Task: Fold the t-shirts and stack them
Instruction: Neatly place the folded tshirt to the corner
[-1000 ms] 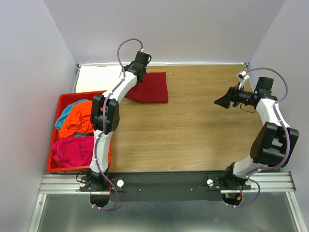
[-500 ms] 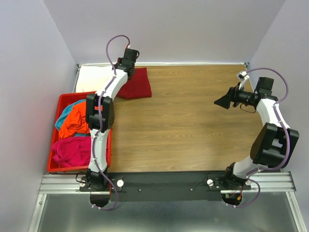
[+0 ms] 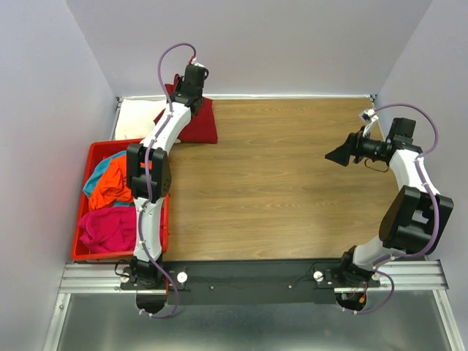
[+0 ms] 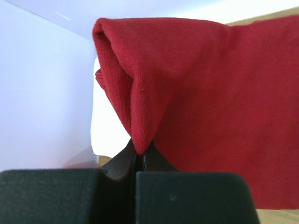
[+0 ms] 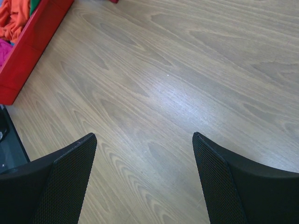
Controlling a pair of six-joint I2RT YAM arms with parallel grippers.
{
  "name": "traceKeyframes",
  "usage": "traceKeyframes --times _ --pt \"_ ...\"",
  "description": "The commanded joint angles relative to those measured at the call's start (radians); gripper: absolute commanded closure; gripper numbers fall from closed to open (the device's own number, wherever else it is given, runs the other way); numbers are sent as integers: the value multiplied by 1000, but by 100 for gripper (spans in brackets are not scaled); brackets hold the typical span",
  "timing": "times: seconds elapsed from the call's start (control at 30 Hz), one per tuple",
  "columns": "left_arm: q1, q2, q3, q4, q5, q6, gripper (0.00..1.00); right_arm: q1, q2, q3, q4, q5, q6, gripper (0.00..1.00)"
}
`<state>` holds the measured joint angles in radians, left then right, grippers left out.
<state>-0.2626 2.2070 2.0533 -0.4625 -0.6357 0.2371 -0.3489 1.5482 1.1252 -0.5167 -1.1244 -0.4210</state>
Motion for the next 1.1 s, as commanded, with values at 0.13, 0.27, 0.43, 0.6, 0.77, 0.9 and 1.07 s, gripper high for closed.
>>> traceKeyframes --times 0.13,0.27,0.43,0.6,0.77,0.9,1.07 --pt "11 -122 -7 110 -90 80 100 -13 -2 21 -34 -41 -27 11" --pt "14 -147 -22 120 -85 103 100 -15 1 22 -39 -52 -27 11" --pt "16 -151 -27 131 -88 128 100 -16 4 24 -43 -54 -32 11" --pt "28 -161 -38 134 -88 136 100 -19 9 25 -48 -58 -35 11" --pt "31 -178 -48 143 -88 136 100 -21 15 27 -52 -60 -39 11" --pt "31 -188 -41 145 -88 142 100 -22 21 28 -55 -61 -41 11" --pt "40 -185 -28 150 -94 148 100 -24 27 30 -60 -63 -45 11"
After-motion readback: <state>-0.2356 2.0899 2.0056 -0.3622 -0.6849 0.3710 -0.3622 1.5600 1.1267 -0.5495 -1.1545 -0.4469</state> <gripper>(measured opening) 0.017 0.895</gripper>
